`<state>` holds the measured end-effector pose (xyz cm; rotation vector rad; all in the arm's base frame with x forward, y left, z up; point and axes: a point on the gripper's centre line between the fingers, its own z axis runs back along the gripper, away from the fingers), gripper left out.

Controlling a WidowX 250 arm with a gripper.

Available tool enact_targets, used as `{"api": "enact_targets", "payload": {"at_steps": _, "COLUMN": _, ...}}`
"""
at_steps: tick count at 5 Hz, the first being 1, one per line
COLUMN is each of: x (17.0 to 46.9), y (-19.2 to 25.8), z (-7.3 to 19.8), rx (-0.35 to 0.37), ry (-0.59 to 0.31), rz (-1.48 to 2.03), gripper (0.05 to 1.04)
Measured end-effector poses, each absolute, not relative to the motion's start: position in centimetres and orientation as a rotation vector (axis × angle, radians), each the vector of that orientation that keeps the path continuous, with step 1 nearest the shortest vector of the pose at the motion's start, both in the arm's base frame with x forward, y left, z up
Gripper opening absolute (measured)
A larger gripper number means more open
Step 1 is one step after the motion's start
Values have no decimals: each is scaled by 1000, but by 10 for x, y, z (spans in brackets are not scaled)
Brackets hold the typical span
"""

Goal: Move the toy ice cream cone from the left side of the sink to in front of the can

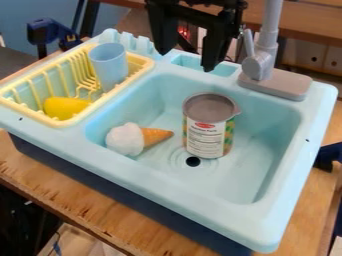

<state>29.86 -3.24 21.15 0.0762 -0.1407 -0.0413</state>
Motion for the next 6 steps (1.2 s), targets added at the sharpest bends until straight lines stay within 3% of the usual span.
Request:
{"api": "enact_targets", "payload": {"at_steps": 2, "x": 289, "y": -20, "z": 191, "rx": 93, "ry": -23, "rz": -92, "gripper": 1000}}
{"api": "enact_targets", "payload": {"at_steps": 4, "x": 275, "y": -1, "z": 151, "rx": 157, "ry": 113, "rz": -90, "gripper": 1000}}
{"api": "enact_targets", "payload": {"at_steps": 6, "x": 268, "y": 3, "z": 117, "rx": 132, "ry": 178, "rz": -93, "gripper": 1000}}
